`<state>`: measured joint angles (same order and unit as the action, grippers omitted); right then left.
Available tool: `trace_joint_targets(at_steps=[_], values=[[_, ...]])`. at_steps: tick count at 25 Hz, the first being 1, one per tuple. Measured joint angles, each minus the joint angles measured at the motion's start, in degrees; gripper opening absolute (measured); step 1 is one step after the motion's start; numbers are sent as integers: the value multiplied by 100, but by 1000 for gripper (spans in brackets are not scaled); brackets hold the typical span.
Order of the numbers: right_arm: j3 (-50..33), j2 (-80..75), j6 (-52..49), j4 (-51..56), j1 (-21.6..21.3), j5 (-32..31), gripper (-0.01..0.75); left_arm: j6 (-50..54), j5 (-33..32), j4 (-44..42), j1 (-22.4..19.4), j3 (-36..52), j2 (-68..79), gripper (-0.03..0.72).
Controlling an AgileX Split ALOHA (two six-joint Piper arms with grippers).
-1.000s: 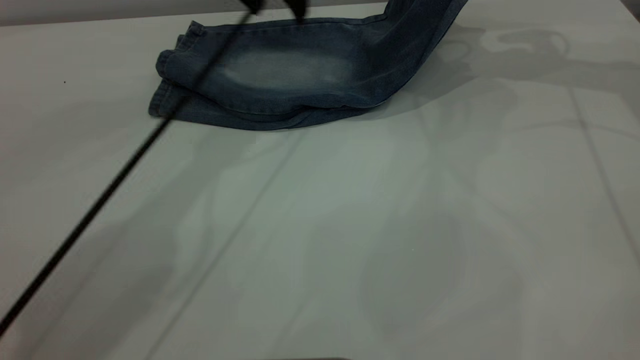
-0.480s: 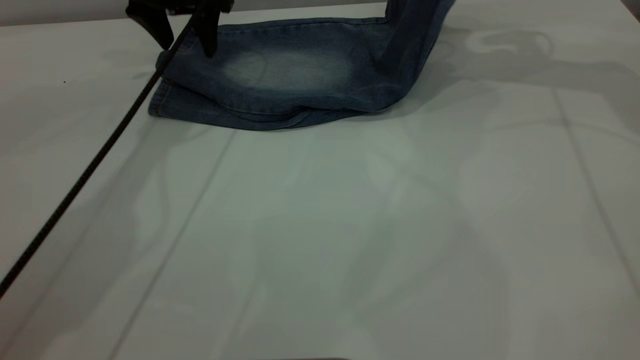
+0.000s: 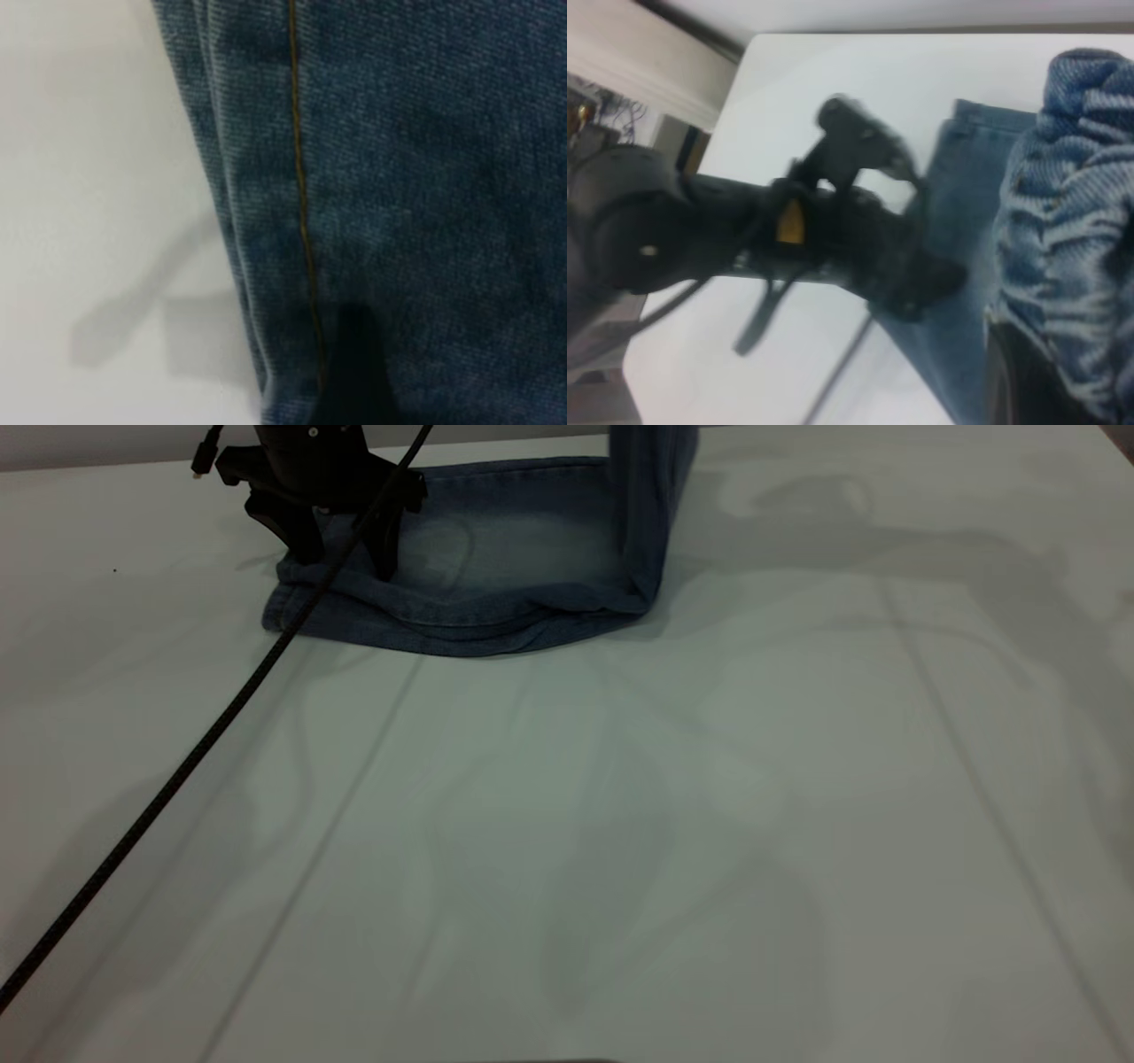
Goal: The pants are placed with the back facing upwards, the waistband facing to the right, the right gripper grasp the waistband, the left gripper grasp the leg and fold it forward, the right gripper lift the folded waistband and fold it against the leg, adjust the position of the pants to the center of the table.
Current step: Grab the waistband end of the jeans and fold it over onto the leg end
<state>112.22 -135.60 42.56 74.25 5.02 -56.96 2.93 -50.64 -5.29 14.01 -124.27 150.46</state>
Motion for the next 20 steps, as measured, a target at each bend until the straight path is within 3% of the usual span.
trace_joint_targets(at_steps=[11, 20], values=[[44, 0, -54, 94, 757, 495, 87, 0, -76, 36, 0, -81, 7, 525], [44, 0, -2, 141, 844, 1128, 87, -39, -1332, -477, 0, -1070, -744, 525]])
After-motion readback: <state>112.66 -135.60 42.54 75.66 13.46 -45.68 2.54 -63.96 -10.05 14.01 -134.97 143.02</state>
